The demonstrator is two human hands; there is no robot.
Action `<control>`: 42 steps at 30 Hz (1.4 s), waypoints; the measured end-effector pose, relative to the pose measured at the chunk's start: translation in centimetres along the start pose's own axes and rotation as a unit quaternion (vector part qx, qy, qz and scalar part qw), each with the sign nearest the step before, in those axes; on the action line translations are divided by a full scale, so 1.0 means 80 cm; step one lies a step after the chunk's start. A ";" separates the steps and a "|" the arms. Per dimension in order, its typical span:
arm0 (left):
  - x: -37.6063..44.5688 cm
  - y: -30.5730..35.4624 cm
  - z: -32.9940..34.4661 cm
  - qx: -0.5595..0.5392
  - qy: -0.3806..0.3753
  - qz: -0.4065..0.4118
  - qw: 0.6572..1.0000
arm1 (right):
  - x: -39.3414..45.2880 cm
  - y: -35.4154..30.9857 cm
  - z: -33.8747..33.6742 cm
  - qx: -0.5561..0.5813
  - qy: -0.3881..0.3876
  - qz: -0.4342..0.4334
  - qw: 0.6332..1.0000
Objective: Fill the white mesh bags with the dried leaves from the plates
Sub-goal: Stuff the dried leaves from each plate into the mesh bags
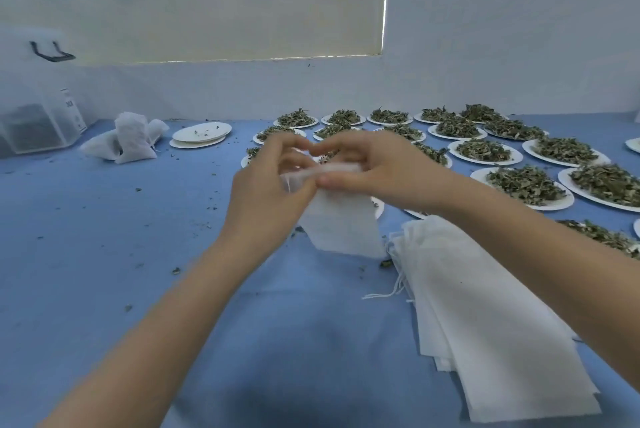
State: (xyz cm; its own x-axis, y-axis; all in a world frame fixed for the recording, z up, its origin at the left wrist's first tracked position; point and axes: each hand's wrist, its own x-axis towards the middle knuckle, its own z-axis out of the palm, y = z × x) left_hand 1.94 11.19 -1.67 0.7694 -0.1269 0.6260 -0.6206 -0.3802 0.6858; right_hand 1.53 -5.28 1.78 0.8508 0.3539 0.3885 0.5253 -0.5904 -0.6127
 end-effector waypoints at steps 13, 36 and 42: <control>0.082 -0.042 -0.042 -0.017 0.107 -0.079 0.991 | 0.090 0.000 0.030 -0.019 0.141 -0.002 0.990; 0.135 -0.113 -0.078 0.003 0.153 -0.037 0.988 | 0.210 -0.001 0.100 -0.014 0.084 0.001 0.996; 0.151 -0.123 -0.067 -0.001 0.144 -0.032 0.989 | 0.221 0.019 0.107 0.006 0.119 -0.017 0.993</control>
State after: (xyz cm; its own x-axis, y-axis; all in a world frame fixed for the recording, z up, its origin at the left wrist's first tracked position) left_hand 16.55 18.33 1.11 0.7329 0.1636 0.6604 -0.5718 -0.3778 0.7282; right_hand 17.47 6.28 1.77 0.8063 0.1915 0.5596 0.5552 -0.5713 -0.6045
